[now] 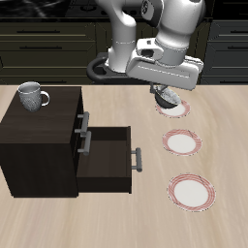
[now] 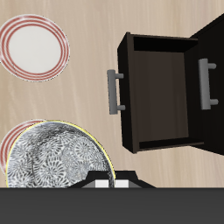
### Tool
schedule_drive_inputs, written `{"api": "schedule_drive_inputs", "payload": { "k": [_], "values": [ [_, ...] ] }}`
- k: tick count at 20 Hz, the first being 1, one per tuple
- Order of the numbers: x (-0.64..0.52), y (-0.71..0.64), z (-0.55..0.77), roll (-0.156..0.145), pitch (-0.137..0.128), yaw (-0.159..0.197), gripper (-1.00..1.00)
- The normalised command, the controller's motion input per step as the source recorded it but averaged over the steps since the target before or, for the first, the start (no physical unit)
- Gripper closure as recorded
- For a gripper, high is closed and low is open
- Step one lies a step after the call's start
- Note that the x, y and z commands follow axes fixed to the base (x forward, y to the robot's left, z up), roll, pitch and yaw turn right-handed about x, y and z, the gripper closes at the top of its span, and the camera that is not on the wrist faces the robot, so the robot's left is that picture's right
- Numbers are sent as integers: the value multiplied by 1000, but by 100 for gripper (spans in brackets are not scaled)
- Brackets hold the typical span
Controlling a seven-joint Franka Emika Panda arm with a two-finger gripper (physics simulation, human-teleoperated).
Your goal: Place the bowl on the middle plate relative to the robot
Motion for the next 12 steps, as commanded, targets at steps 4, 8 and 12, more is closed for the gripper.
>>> {"api": "schedule_drive_inputs", "payload": {
  "k": [4, 8, 12],
  "values": [
    [10, 321, -134, -68, -5, 158, 100],
    [36, 225, -116, -36, 24, 96, 100],
    [26, 253, -109, -2, 4, 35, 100]
  ]
}}
